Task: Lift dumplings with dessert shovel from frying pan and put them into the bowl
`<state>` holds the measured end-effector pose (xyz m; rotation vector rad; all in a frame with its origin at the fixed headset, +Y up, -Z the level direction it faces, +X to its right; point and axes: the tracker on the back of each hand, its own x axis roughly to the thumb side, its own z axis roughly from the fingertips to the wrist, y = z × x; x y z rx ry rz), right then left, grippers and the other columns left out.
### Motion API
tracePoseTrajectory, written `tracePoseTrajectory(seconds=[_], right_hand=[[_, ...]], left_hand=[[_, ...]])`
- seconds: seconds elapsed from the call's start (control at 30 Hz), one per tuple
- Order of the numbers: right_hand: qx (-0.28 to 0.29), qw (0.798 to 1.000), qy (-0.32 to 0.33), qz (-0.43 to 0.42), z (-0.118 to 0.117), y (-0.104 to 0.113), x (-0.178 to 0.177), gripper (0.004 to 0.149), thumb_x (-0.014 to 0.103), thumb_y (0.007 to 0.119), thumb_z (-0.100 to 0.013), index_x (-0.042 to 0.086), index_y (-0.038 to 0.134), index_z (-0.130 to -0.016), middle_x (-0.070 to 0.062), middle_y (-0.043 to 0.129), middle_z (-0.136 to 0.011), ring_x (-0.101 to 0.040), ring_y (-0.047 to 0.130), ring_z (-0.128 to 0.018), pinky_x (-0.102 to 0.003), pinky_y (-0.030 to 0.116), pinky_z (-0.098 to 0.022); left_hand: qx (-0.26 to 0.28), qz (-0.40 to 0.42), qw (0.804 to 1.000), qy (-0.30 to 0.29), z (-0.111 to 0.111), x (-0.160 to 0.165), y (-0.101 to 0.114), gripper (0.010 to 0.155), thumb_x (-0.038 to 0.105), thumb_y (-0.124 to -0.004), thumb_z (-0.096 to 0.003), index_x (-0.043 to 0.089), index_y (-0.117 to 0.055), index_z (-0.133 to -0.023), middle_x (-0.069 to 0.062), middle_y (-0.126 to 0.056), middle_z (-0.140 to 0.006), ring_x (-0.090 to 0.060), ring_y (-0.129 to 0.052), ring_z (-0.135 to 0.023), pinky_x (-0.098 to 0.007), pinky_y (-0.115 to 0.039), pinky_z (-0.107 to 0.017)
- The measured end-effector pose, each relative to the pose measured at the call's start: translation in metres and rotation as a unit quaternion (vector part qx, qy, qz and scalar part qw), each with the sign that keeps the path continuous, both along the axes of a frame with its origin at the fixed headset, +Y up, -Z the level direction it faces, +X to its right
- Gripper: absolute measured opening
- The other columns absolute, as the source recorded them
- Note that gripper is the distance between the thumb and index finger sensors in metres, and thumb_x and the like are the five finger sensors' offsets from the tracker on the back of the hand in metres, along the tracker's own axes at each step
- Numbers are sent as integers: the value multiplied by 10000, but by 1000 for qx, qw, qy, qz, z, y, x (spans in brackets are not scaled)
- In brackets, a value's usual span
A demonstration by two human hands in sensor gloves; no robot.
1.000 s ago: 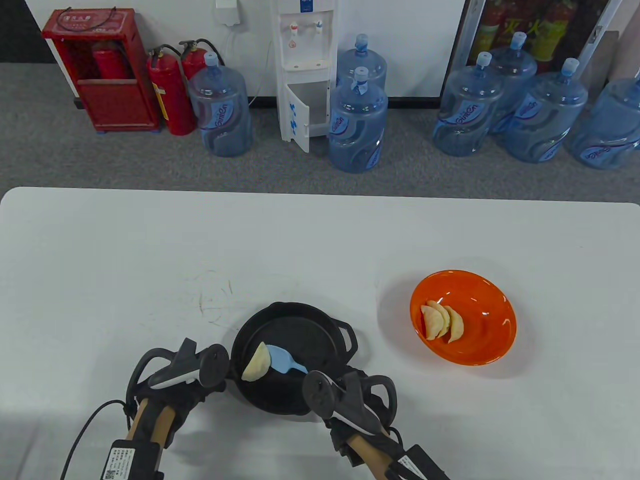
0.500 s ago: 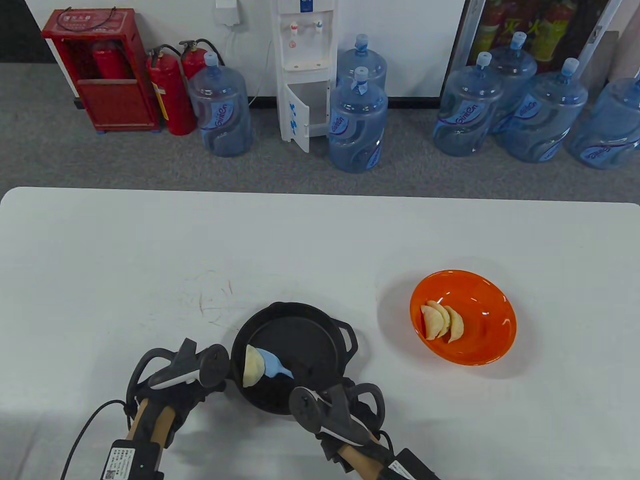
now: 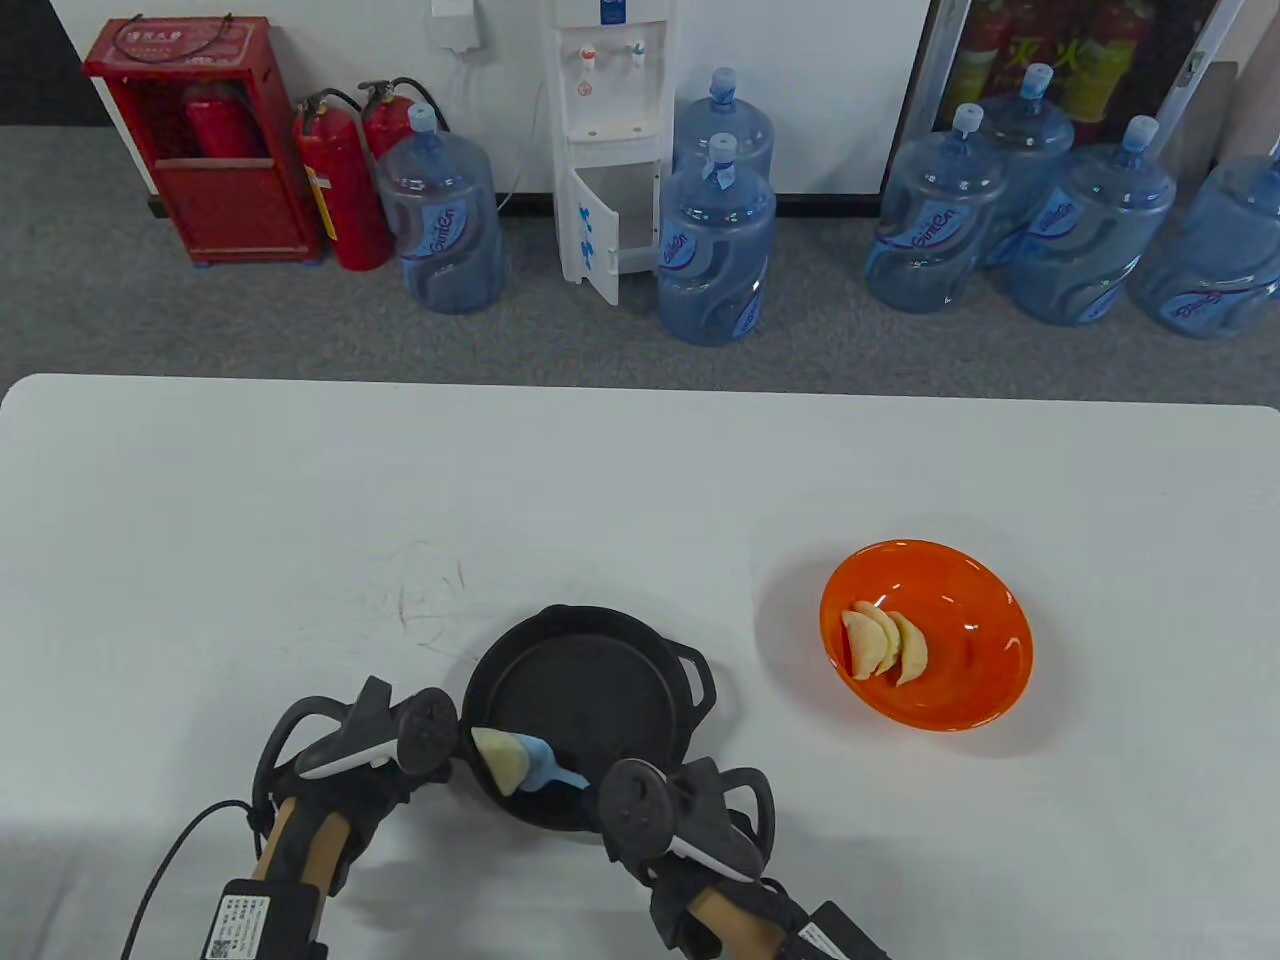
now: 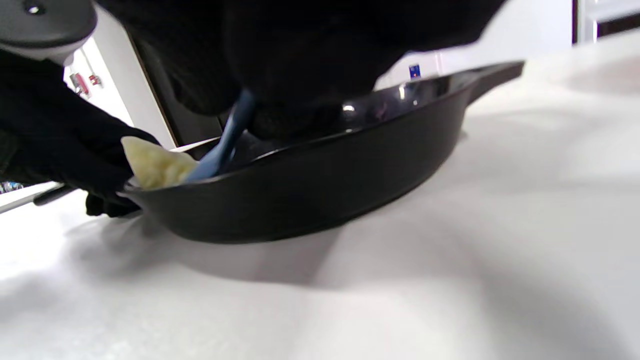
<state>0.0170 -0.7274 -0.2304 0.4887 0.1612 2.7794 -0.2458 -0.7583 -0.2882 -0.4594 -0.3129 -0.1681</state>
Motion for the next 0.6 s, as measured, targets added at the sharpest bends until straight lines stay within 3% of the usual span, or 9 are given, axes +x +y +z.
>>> tracePoseTrajectory(seconds=[0.23, 0.4, 0.6], right_hand=[[-100, 993, -13, -59, -15, -6, 17, 411, 384, 774, -619, 220, 854, -988, -94, 941, -784, -83, 930, -271, -289, 838, -188], [-123, 987, -28, -103, -21, -8, 27, 411, 383, 772, -618, 223, 853, -987, -91, 942, -782, -85, 930, -271, -291, 837, -191], [-109, 982, -51, -145, -26, -4, 41, 408, 384, 772, -616, 229, 852, -986, -89, 940, -785, -92, 936, -285, -299, 841, -205]], left_hand=[[0, 1, 1000, 0, 0, 0, 0, 526, 493, -682, -564, 273, -659, -1040, 77, -858, -880, -125, -991, -684, -491, -779, -752], [0, 1, 1000, 0, 1, -1, 1, 525, 494, -681, -564, 275, -659, -1040, 78, -857, -880, -124, -992, -684, -491, -777, -753], [-1, 2, 1000, 0, 1, -1, 1, 525, 493, -681, -564, 273, -658, -1040, 76, -857, -880, -124, -991, -684, -491, -777, -753]])
